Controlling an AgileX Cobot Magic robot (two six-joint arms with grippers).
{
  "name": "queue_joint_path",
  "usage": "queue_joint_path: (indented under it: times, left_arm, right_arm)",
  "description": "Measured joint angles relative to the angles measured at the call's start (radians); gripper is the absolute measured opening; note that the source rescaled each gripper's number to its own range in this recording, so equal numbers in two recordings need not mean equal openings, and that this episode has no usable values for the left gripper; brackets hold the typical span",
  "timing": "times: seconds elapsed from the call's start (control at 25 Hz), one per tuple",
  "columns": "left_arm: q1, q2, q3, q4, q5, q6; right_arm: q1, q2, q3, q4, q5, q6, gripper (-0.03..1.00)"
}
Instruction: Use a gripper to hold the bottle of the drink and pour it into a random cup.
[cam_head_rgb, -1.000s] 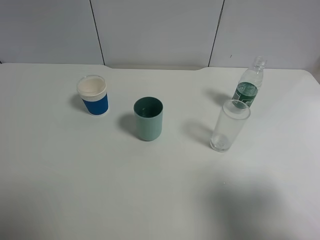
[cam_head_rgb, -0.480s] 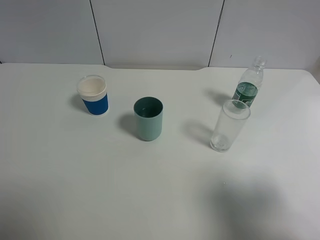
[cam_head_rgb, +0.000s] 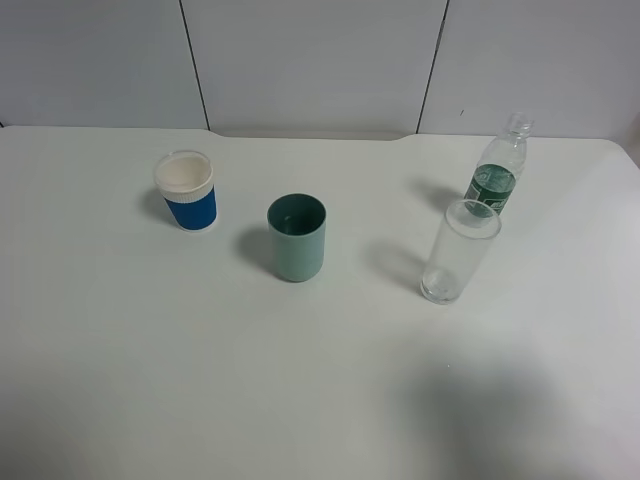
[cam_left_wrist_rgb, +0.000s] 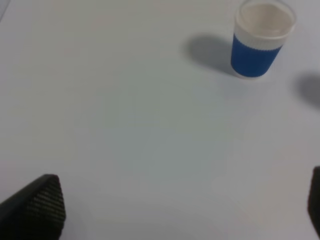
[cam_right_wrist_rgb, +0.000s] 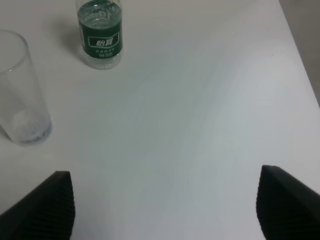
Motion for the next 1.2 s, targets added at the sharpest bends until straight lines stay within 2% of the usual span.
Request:
queue_joint_path:
  times: [1.2]
  left_arm:
    - [0.0,0.0,0.0,0.0,0.0,0.0]
  right_arm:
    - [0.0,0.0,0.0,0.001,0.0,0.0,0.55]
